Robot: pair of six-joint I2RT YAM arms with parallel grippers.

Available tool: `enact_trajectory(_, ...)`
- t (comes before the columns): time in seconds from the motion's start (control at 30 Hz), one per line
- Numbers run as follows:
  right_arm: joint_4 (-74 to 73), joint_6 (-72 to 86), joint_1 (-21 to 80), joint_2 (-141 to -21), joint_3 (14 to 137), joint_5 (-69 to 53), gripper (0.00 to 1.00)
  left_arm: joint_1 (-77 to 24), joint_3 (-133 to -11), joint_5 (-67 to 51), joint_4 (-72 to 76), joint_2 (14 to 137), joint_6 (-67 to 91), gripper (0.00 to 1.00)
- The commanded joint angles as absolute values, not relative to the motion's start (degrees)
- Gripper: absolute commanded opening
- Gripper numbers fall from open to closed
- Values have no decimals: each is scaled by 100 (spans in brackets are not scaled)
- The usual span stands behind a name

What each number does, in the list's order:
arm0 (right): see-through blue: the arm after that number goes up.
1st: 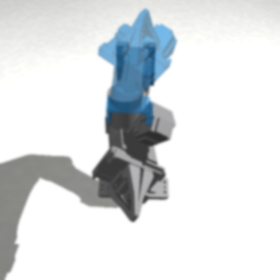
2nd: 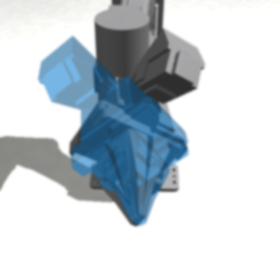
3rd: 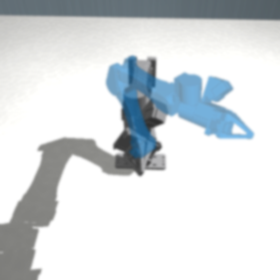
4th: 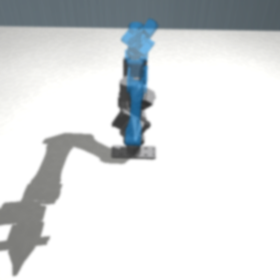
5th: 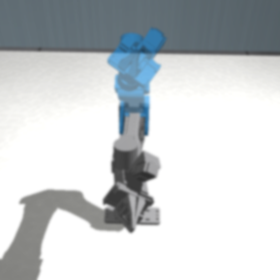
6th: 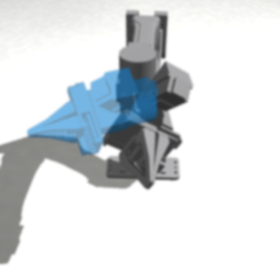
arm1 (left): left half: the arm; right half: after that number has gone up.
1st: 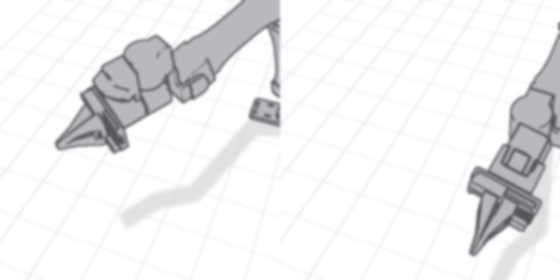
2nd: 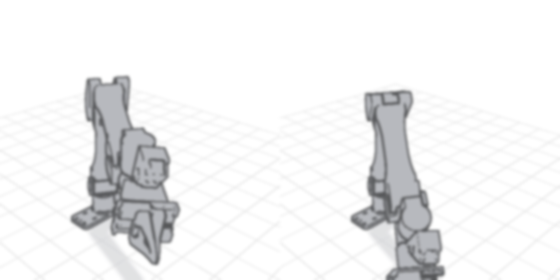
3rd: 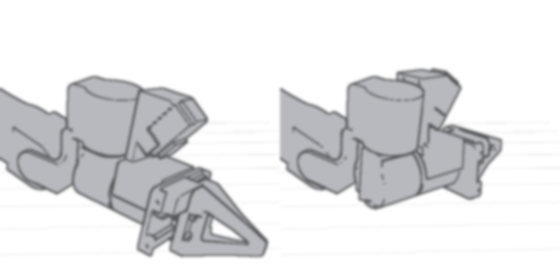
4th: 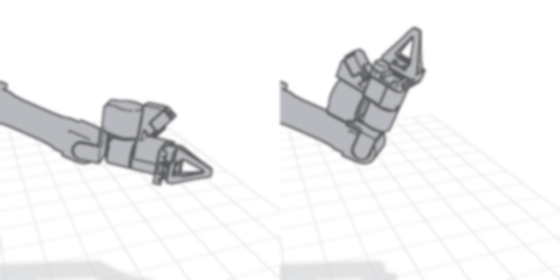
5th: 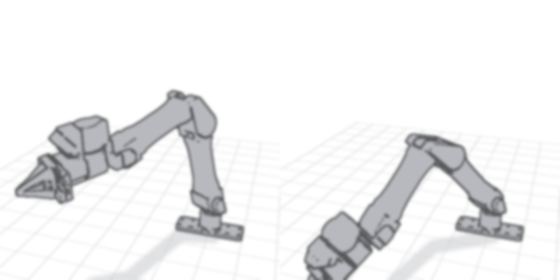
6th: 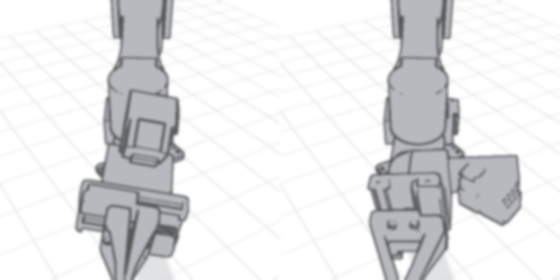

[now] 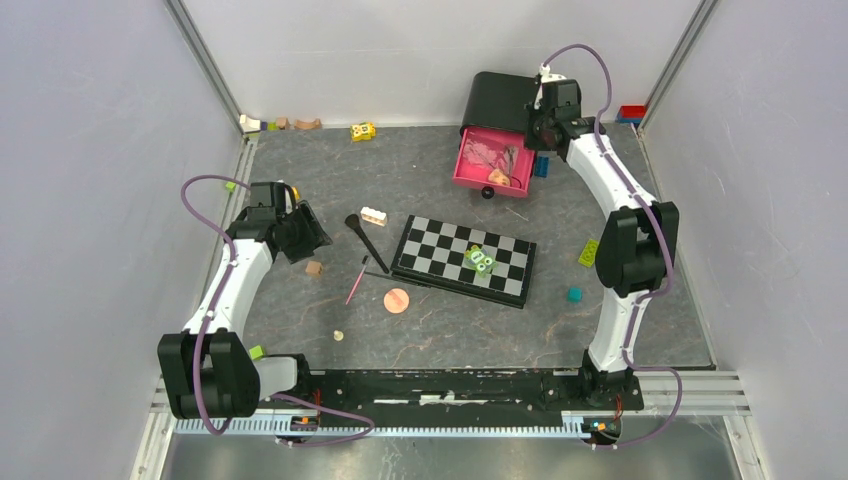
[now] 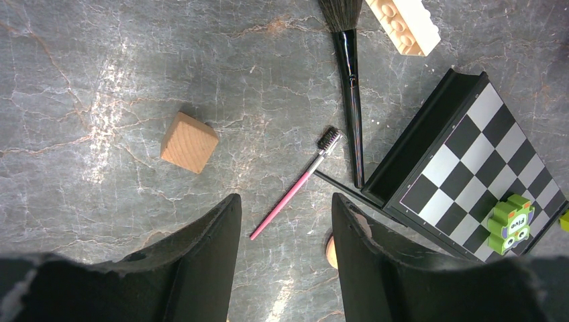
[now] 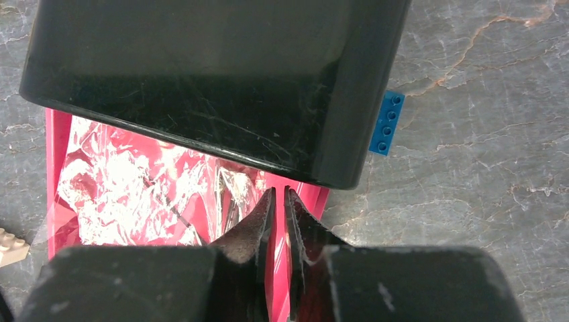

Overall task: Organize the makeup
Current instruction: Place the makeup in the drawer.

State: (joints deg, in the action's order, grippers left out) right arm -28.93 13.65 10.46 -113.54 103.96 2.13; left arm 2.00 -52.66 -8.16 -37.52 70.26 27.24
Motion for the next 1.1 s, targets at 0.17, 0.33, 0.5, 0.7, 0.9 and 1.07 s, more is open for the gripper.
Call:
enact_trajectory(0.17,-2291,1609,1050,-10646,9677,-197,44,186,-5487,-980,-3595,7054,2479,59)
enact_trajectory(0.33,-2096,1887,1054,-10568,9332,-705,54,188,-5484,-994,-3593,7053,2471,59)
enact_trajectory(0.5,-2115,2046,1079,-10628,9262,-788,54,185,-5480,-975,-3595,7027,2476,59)
enact_trajectory(0.7,-2232,2085,1116,-10700,9316,-773,54,186,-5493,-1003,-3593,7068,2476,59)
enact_trajectory(0.9,-2308,2132,1146,-10857,9403,-748,53,187,-5493,-1002,-3595,7059,2477,59)
enact_trajectory(1.07,-2350,2152,1183,-10943,9504,-633,53,185,-5493,-993,-3595,7055,2477,59)
